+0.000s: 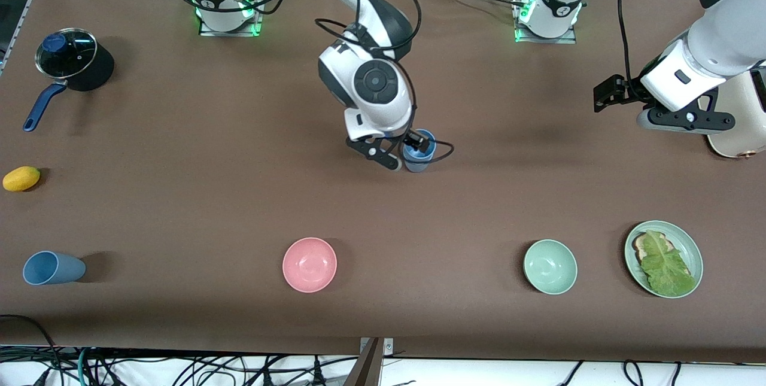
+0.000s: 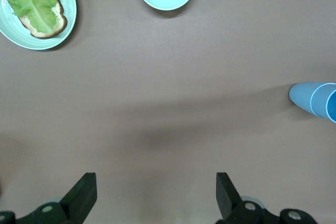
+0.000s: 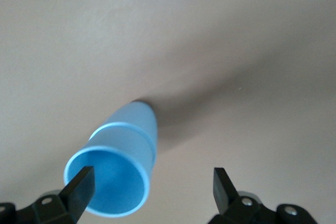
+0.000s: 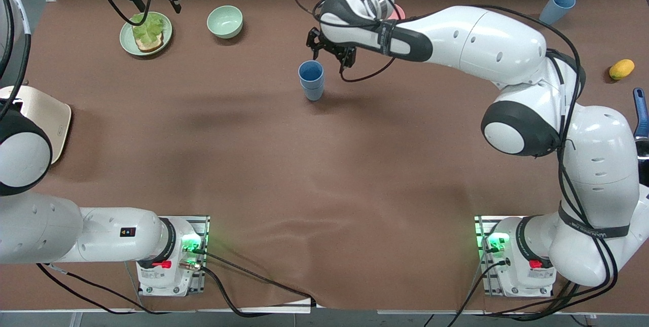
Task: Stack blue cups with both arms
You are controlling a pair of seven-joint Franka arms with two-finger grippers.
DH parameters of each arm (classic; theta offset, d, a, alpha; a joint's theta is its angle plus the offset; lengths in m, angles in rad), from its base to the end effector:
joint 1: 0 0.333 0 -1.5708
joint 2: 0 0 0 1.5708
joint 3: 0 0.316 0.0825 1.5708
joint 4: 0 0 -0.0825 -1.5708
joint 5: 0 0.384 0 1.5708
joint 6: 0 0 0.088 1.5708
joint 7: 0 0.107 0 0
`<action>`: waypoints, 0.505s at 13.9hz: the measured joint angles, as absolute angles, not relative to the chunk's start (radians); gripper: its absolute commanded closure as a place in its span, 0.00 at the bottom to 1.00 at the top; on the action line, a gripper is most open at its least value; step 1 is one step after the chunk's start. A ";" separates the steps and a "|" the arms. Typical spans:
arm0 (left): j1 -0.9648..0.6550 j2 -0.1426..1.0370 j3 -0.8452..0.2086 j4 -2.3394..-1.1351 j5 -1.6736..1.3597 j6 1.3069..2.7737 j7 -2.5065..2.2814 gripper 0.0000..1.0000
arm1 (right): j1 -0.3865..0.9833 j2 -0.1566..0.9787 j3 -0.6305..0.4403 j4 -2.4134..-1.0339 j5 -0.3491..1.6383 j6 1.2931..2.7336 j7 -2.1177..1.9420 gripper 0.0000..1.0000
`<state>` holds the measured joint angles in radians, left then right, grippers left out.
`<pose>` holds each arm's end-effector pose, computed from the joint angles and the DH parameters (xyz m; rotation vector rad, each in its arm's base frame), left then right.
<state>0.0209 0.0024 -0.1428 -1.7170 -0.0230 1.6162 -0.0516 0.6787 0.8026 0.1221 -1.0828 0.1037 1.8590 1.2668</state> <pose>0.5474 -0.0694 0.5581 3.1213 -0.1063 -0.1638 0.5446 0.5309 0.3475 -2.9447 0.8035 0.2623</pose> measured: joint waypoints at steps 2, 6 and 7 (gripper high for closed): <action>0.021 0.002 -0.143 -1.717 -0.023 1.615 -0.052 0.00 | 0.636 0.787 0.121 -1.065 0.104 1.785 1.181 0.00; 0.021 0.002 -0.143 -1.717 -0.023 1.612 -0.052 0.00 | 0.517 0.735 0.108 -1.059 0.103 1.625 0.946 0.00; 0.021 0.002 -0.143 -1.717 -0.023 1.611 -0.052 0.00 | 0.483 0.730 0.104 -1.059 0.103 1.605 0.903 0.00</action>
